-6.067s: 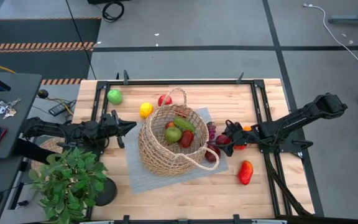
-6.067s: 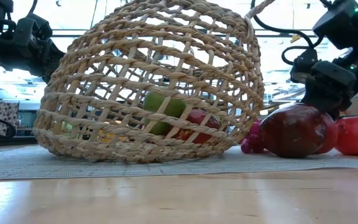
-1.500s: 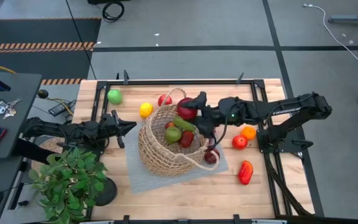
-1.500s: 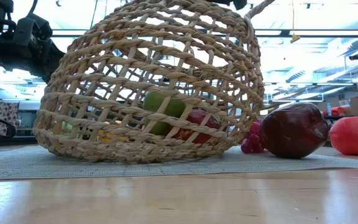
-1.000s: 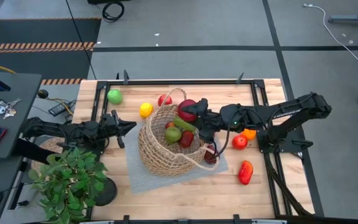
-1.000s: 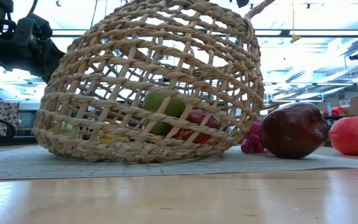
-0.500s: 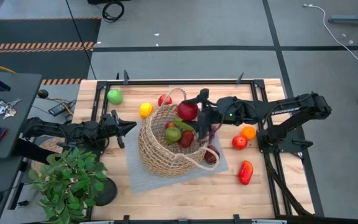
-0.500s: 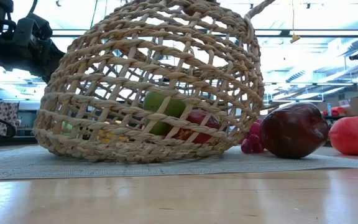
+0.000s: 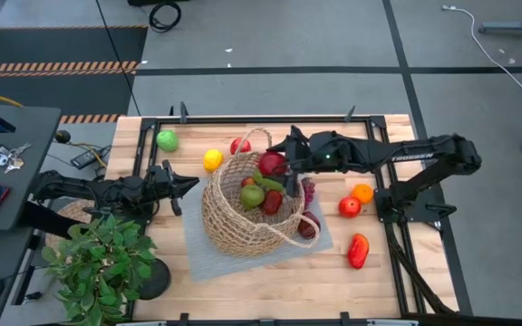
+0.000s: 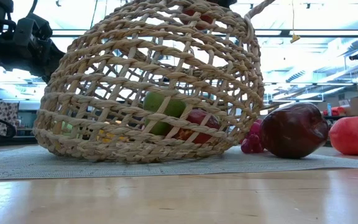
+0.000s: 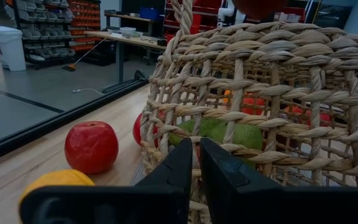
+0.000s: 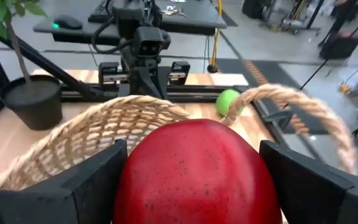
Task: Build produce basket
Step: Put the pomegranate into the basket
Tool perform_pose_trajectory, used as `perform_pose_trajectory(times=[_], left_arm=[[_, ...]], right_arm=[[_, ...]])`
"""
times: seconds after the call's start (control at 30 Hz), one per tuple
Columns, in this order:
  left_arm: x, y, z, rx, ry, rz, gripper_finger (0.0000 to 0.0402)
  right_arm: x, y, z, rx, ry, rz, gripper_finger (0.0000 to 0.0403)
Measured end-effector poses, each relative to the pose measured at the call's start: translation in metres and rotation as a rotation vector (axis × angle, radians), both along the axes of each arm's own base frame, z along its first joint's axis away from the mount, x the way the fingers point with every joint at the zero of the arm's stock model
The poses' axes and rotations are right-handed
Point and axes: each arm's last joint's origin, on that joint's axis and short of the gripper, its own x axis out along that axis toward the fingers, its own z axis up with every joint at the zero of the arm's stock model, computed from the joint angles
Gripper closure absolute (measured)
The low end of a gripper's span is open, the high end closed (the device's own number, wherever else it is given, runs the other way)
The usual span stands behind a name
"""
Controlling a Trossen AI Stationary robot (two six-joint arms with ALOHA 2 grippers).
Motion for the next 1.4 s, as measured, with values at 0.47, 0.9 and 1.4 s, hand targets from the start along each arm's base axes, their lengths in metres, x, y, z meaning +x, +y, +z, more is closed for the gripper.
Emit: perform_pose_trajectory(times=[0.47, 0.9, 1.4], left_arm=[[0.000, 0.000, 0.000, 0.000, -0.001, 0.000, 0.0361], [0.000, 0.000, 0.000, 0.000, -0.001, 0.000, 0.0366], [0.000, 0.000, 0.000, 0.000, -0.002, 0.000, 0.0369]], right_arm=[[0.040, -0.002, -0.051, 0.094, 0.121, -0.019, 0.0045], [0.090, -0.007, -0.074, 0.063, 0.282, 0.102, 0.0045], [0.101, -0.010, -0.076, -0.140, 0.405, 0.116, 0.0024]])
